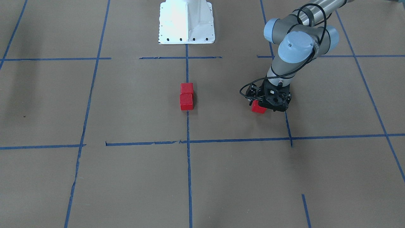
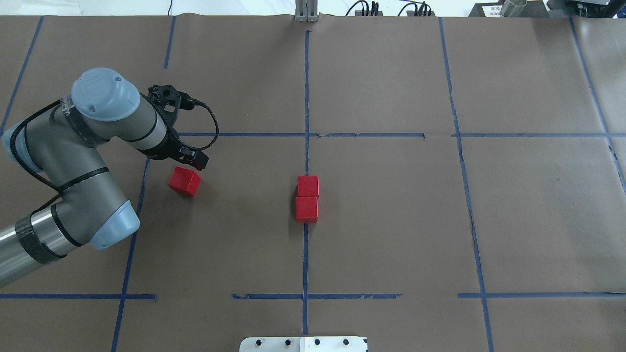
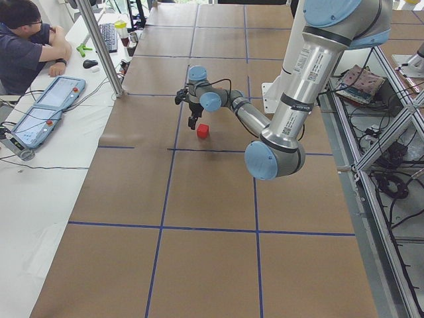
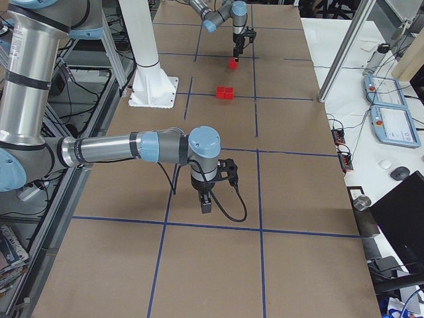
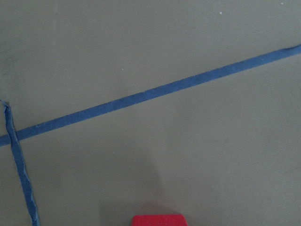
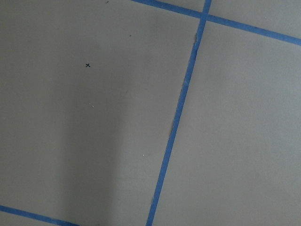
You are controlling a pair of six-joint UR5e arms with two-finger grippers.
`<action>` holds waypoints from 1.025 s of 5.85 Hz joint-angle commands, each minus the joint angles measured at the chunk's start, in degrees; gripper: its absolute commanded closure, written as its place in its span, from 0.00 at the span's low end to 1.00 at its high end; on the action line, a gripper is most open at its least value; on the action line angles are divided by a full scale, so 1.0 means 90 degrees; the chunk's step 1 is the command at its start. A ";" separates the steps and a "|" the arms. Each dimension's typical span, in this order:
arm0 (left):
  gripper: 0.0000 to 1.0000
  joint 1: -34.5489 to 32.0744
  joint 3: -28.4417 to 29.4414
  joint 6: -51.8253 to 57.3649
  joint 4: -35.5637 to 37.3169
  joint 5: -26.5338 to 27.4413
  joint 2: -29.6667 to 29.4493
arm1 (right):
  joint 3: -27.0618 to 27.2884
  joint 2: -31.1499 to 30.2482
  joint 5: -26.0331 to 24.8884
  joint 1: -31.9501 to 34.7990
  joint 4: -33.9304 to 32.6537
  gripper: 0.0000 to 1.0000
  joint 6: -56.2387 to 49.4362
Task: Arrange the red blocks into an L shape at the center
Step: 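Move the left gripper back over the remaining red cube, then lower the left gripper and grasp the remaining red cube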
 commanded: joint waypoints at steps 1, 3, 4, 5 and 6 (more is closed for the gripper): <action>0.00 0.0070 0.0083 -0.0352 -0.0002 0.0002 -0.0004 | -0.0001 -0.0001 0.0000 0.0007 0.0000 0.00 -0.0002; 0.00 0.0128 0.0151 -0.0433 -0.0012 0.0002 0.0006 | -0.0001 -0.0001 -0.0009 0.0007 0.0000 0.00 -0.0012; 0.00 0.0158 0.0229 -0.0433 -0.0012 0.0002 -0.0004 | -0.0001 -0.0001 0.0000 0.0007 0.0000 0.00 -0.0012; 0.00 0.0284 0.0278 -0.0500 -0.0012 0.0012 -0.0004 | -0.0001 -0.0001 -0.0009 0.0007 0.0000 0.00 -0.0012; 0.02 0.0420 0.0288 -0.0549 -0.0012 0.0031 0.0006 | -0.0001 -0.0001 -0.0009 0.0007 0.0000 0.00 -0.0012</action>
